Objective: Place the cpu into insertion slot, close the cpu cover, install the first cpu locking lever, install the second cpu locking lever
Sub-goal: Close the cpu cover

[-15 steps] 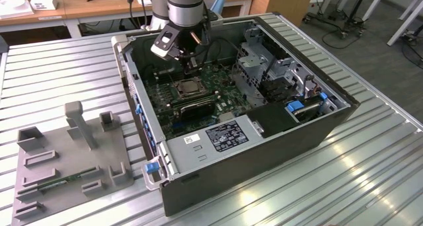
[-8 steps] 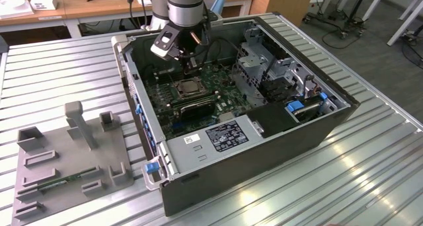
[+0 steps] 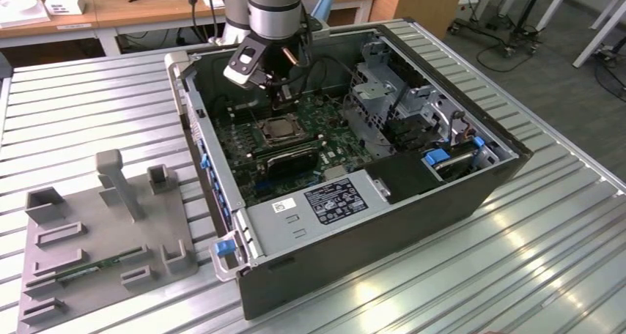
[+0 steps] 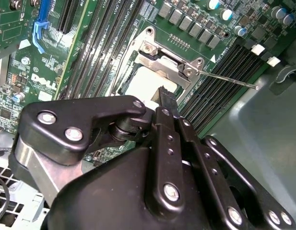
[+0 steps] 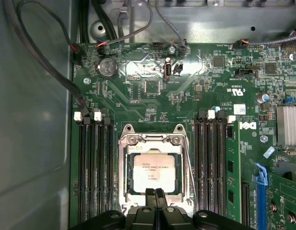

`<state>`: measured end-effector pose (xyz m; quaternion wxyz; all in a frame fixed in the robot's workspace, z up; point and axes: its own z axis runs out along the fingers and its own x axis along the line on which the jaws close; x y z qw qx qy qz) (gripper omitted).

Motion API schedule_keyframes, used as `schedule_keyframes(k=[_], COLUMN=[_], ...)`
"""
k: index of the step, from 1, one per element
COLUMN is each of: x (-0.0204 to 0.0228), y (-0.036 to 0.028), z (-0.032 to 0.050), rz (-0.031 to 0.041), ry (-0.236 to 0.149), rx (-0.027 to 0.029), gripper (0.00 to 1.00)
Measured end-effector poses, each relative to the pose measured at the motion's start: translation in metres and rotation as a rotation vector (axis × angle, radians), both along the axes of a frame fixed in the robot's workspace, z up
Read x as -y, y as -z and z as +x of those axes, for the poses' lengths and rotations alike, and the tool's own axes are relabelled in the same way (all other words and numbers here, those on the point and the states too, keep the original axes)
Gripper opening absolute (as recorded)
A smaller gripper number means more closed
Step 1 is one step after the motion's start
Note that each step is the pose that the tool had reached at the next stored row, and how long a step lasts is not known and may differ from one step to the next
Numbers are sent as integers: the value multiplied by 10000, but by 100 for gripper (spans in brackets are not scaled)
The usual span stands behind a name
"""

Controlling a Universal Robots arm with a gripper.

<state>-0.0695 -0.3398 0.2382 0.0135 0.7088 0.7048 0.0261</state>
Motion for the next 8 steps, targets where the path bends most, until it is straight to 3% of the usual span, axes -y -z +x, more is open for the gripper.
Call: schedule_keyframes(k=[8], x=[0], y=[6], z=[0], rz=[-7], ry=[-1364], rx=[0], gripper=[11])
